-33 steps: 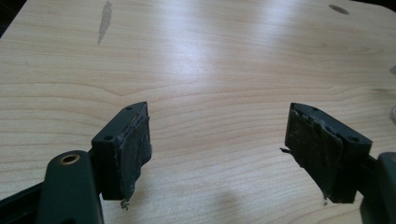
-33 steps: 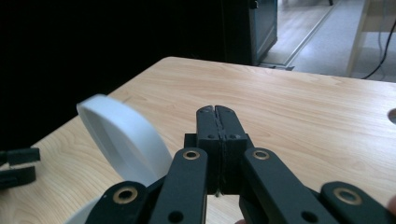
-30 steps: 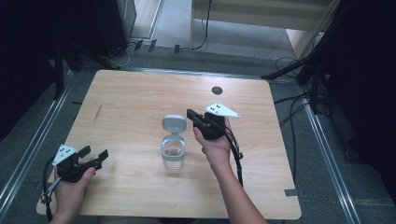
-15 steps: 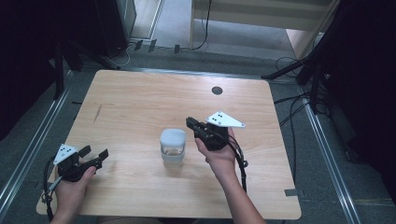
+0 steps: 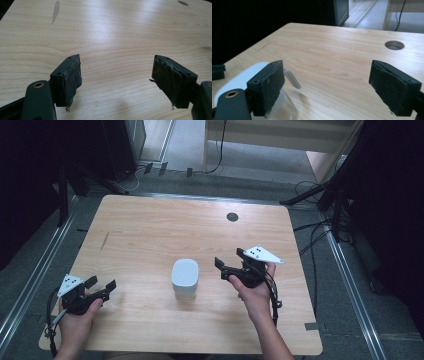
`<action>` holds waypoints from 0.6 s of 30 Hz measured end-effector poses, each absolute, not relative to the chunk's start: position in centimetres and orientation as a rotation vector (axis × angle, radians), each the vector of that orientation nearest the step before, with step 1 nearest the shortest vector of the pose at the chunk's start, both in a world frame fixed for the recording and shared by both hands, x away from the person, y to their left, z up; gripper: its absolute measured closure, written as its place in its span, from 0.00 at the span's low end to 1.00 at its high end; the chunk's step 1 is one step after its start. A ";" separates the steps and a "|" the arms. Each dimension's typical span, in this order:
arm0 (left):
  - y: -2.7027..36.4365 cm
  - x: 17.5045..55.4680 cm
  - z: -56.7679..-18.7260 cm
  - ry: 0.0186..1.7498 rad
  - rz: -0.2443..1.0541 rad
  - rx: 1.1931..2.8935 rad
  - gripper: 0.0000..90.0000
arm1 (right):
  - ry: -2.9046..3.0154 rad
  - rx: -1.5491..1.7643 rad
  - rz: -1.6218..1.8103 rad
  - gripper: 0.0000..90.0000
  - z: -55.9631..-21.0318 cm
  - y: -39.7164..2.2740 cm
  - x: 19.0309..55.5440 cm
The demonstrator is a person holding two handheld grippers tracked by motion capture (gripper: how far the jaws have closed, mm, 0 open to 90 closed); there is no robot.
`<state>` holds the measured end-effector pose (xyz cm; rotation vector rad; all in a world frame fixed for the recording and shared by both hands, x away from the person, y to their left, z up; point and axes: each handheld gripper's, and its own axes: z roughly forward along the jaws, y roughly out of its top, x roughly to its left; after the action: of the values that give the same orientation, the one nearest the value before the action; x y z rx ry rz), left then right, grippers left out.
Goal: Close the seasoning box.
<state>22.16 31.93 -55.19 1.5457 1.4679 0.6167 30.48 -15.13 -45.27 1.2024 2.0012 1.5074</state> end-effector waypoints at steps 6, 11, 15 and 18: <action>31.9 22.2 -55.2 1.468 0.622 1.544 0.26 | 1.986 1.233 1.476 0.16 -46.1 -17.2 29.9; 31.8 22.2 -55.2 1.469 0.626 1.538 0.26 | 1.981 1.265 1.435 0.16 -47.2 -19.2 29.2; 31.8 22.2 -55.2 1.469 0.629 1.540 0.26 | 1.979 1.295 1.404 0.17 -48.2 -20.7 28.6; 31.8 22.2 -55.2 1.470 0.629 1.540 0.26 | 1.975 1.310 1.387 0.17 -49.0 -21.6 28.1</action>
<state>22.17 31.83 -55.21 1.5402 1.4700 0.6289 28.08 -21.62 -48.97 1.3102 1.9750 1.3875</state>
